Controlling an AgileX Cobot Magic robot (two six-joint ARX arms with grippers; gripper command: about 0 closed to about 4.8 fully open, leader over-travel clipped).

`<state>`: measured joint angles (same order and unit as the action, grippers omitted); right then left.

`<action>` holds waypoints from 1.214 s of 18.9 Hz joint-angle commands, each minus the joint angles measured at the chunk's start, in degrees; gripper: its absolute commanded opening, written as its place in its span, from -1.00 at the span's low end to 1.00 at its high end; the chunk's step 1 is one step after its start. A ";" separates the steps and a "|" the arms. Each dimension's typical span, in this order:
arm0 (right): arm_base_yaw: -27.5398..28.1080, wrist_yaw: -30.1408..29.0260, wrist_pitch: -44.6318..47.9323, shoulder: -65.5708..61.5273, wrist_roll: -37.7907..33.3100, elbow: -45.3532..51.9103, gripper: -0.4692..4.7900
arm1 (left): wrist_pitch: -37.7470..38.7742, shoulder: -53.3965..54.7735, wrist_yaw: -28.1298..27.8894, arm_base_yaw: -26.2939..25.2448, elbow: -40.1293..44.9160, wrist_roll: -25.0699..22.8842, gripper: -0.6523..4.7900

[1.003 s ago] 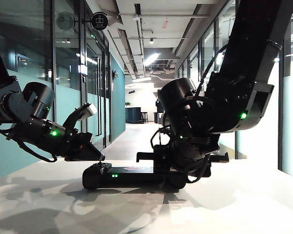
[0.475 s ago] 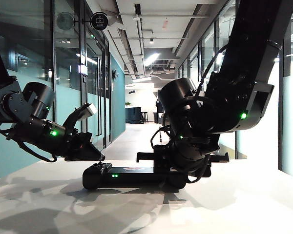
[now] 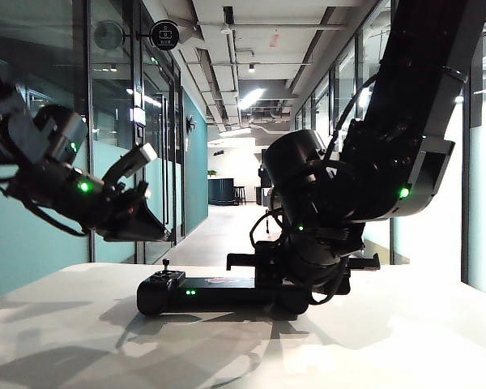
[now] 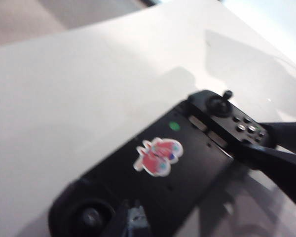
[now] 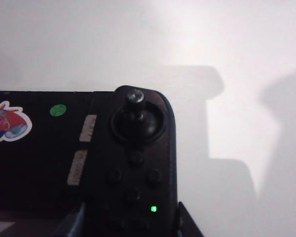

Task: Push the left joystick on the remote control sitting on the white table forward to make the robot dog walk in a straight line until it approaches the door.

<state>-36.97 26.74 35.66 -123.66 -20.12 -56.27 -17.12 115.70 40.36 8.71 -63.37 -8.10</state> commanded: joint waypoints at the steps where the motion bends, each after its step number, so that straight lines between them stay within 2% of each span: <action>1: -0.11 0.15 0.11 0.28 0.66 -0.04 -0.19 | 4.92 -2.69 -0.61 0.02 -0.17 0.00 -0.78; 5: -0.11 0.17 -0.50 0.28 0.66 -0.04 -0.16 | 10.67 -6.34 -0.70 0.02 -0.15 0.00 -0.78; 10: -0.13 0.17 -1.60 0.31 0.74 -0.04 0.13 | 12.79 -9.99 -0.70 0.02 -0.13 0.00 -0.78; 13: -0.13 0.15 -1.64 0.46 1.09 -0.04 0.19 | 13.38 -10.75 -0.79 0.02 -0.13 0.02 -0.78; 17: -0.15 0.15 -4.20 2.95 2.25 -0.04 0.19 | 14.91 -11.26 -4.63 0.02 -0.13 0.22 -0.78; 18: -0.15 0.15 -4.37 3.50 2.78 -0.04 0.19 | 15.47 -11.45 -6.62 0.02 -0.13 0.22 -0.78; 19: -0.15 -0.09 -4.48 4.24 3.34 -0.04 0.19 | 15.80 -11.69 -10.99 0.02 -0.13 1.92 -0.78; 21: -0.15 -1.05 -4.79 5.16 4.00 -0.04 0.18 | 15.82 -11.69 -14.21 0.02 -0.11 4.07 -0.78; 23: -0.15 -1.14 -5.49 6.29 4.07 -0.04 0.17 | 16.00 -11.69 -16.04 0.02 -0.11 4.07 -0.78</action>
<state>-37.01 25.67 30.17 -118.19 -16.36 -56.23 -0.99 104.38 25.23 8.71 -63.35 -4.29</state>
